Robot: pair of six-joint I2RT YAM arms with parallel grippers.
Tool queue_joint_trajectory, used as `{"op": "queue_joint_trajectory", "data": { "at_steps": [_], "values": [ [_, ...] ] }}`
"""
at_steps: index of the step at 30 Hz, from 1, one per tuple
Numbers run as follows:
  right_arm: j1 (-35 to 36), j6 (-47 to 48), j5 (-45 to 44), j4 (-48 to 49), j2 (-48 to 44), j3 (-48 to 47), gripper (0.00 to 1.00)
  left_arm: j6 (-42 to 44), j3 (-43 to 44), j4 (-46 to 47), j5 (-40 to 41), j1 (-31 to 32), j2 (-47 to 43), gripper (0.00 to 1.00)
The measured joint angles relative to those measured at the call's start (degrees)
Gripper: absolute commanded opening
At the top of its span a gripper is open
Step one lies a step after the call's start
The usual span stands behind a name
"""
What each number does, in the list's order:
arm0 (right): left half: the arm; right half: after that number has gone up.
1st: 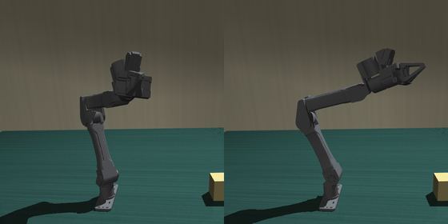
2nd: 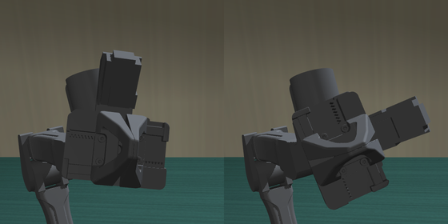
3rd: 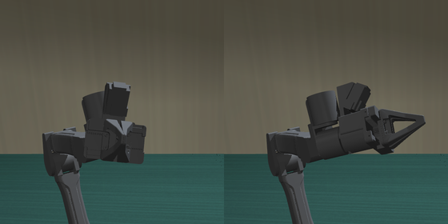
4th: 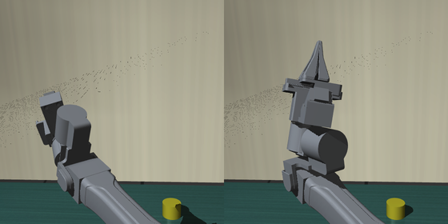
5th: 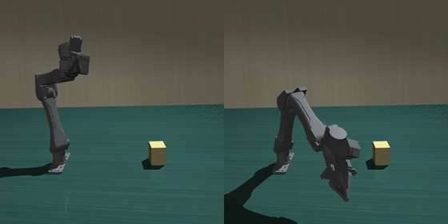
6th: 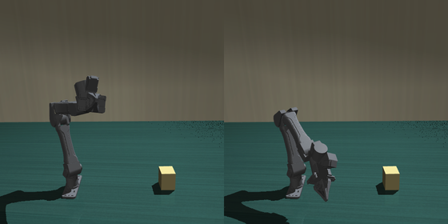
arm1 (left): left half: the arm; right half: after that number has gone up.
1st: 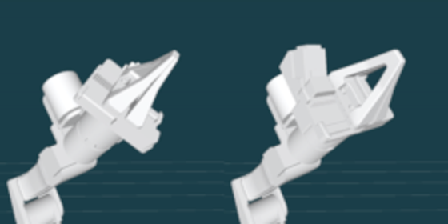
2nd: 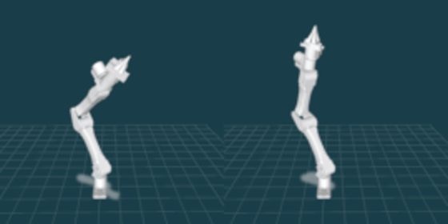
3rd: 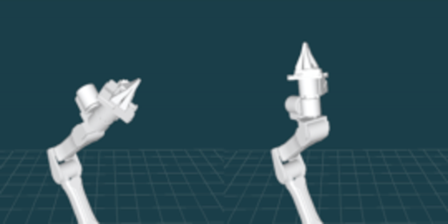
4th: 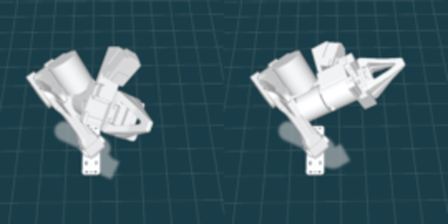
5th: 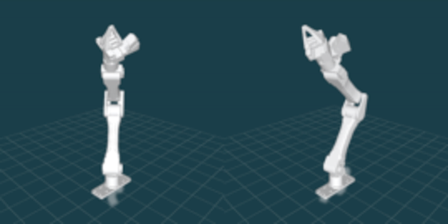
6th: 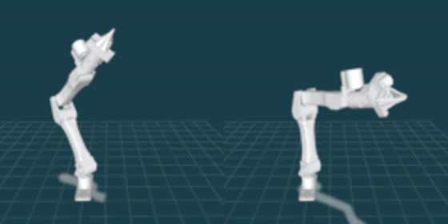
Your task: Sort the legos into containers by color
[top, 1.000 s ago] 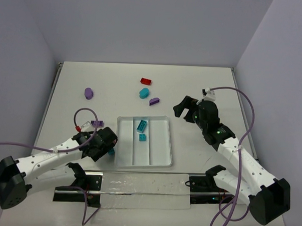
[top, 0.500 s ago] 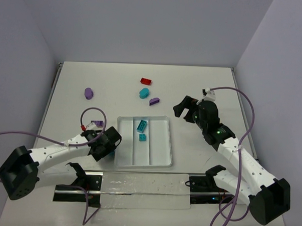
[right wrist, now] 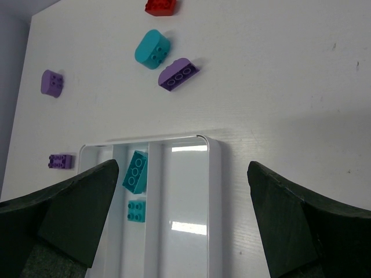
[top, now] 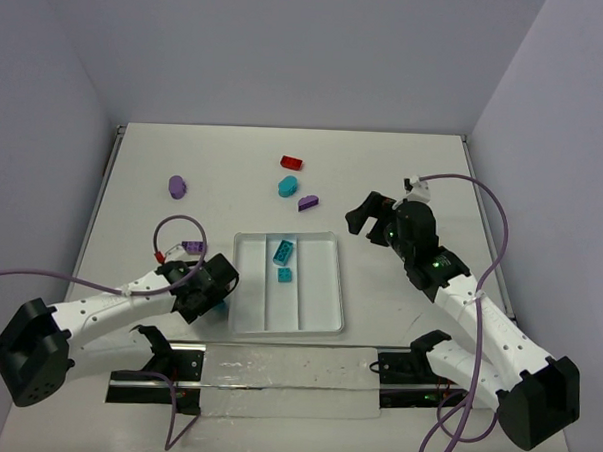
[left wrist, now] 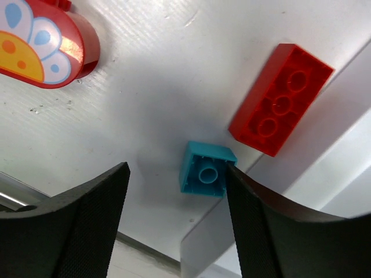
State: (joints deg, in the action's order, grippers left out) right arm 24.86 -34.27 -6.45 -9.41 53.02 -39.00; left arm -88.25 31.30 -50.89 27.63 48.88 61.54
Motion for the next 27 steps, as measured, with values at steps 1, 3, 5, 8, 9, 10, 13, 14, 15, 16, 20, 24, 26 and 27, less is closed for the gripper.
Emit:
{"op": "queue_joint_trajectory", "data": {
  "at_steps": [1, 3, 5, 8, 9, 10, 13, 14, 15, 16, 20, 24, 26, 27],
  "values": [
    [0.00, -0.02, 0.15, 0.00, 0.04, 0.00, 1.00, 0.30, 0.59, -0.29, 0.21, 0.00, 0.28, 0.77],
    [0.00, -0.04, 0.54, 0.01, 0.07, 0.00, 1.00, 0.75, 1.57, -0.36, 0.42, -0.01, 0.63, 0.79],
    [0.00, -0.10, 0.93, 0.03, 0.11, 0.00, 1.00, 1.25, 2.37, -0.29, 0.59, -0.03, 0.88, 0.79],
    [0.00, -0.21, 1.36, 0.28, 0.34, 0.00, 1.00, 2.52, 2.92, 0.43, 0.53, -0.12, 2.28, 0.79],
    [0.00, -0.20, 1.39, 0.38, 0.50, 0.00, 1.00, 2.82, 3.13, 0.63, 0.49, -0.14, 2.97, 0.79],
    [0.00, -0.19, 1.39, 0.42, 0.69, 0.00, 1.00, 3.08, 3.29, 0.86, 0.44, -0.18, 3.64, 0.78],
    [0.00, -0.17, 1.41, 0.40, 1.24, 0.00, 1.00, 3.55, 3.35, 1.74, 0.24, -0.20, 5.20, 0.72],
    [0.00, -0.17, 1.41, 0.41, 1.33, 0.00, 1.00, 3.73, 3.35, 2.00, 0.12, -0.20, 5.59, 0.70],
    [0.00, -0.17, 1.44, 0.42, 1.36, 0.00, 1.00, 3.87, 3.35, 2.24, 0.03, -0.20, 5.92, 0.67],
    [0.00, -0.17, 1.45, 0.42, 1.37, -0.01, 1.00, 3.93, 3.35, 2.47, -0.07, -0.20, 6.27, 0.63],
    [0.00, -0.21, 1.56, 0.46, 1.45, -0.02, 1.00, 3.64, 3.35, 3.11, -0.48, -0.20, 7.64, 0.47],
    [0.00, -0.42, 1.69, 0.55, 1.68, -0.02, 1.00, 2.92, 3.19, 3.48, -0.69, -0.20, 7.67, 0.30],
    [0.00, -0.45, 1.84, 0.72, 1.72, -0.02, 1.00, 2.62, 3.11, 3.34, -0.65, -0.20, 6.93, 0.21],
    [0.00, -0.45, 1.94, 0.83, 1.72, -0.02, 1.00, 2.36, 3.11, 3.09, -0.58, -0.20, 6.38, 0.20]
  ]
}}
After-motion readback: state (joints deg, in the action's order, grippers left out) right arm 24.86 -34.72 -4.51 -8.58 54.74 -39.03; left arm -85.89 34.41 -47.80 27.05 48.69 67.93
